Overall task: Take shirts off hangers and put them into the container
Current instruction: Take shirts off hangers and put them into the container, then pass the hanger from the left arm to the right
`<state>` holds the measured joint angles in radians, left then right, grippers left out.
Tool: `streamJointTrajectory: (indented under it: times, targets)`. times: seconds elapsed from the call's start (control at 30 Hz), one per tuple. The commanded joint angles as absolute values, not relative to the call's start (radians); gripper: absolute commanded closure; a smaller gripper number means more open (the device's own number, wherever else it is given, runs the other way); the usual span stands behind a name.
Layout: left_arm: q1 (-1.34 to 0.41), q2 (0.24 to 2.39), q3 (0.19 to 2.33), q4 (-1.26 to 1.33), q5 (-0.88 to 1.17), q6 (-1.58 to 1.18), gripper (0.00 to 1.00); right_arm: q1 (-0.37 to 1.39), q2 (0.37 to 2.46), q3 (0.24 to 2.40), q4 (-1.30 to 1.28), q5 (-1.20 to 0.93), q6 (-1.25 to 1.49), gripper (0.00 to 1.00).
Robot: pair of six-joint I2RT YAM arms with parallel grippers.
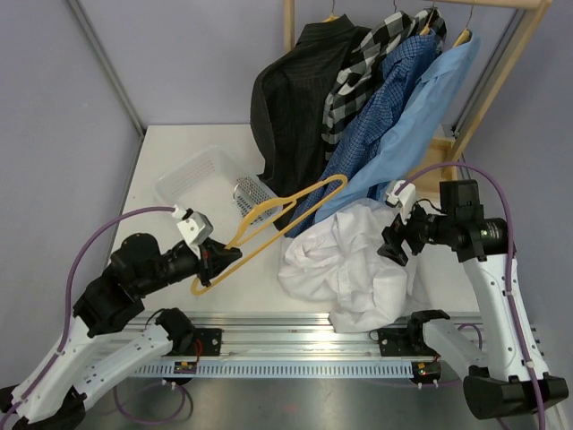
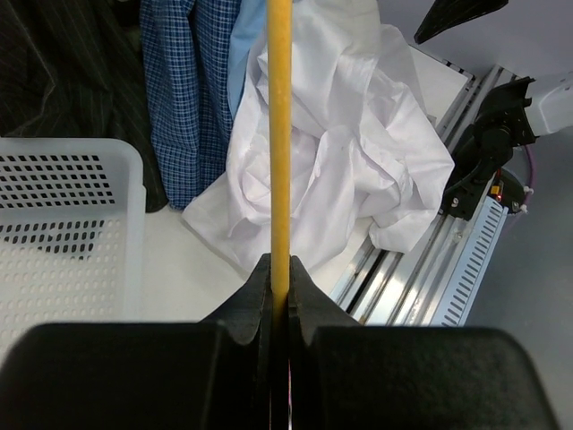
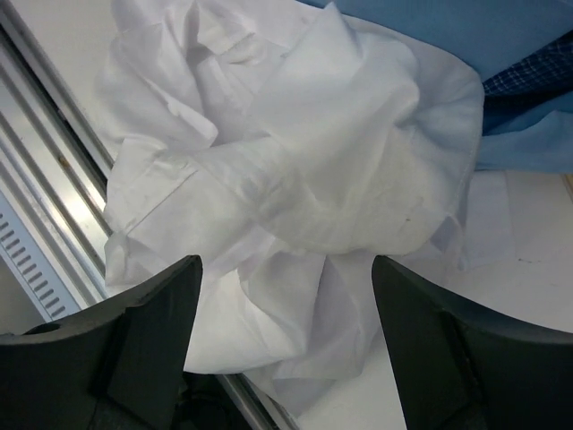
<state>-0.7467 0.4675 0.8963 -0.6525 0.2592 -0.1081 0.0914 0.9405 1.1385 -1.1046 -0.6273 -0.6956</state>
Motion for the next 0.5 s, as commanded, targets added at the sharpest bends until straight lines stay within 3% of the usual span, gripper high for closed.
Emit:
streamJointTrajectory:
  times: [0.0,0.47]
  targets:
    - [-0.746,0.497,0.914,-0.568,0.328,-0.080,1.00,0.089,0.905,1.187,-1.274,-0.696,-0.870,0.15]
    - [-0.746,0.610,0.937,-0.603,0.376,-0.006,1.00,0.089,0.899,1.337,-1.485,-0.819,-1.106,0.14]
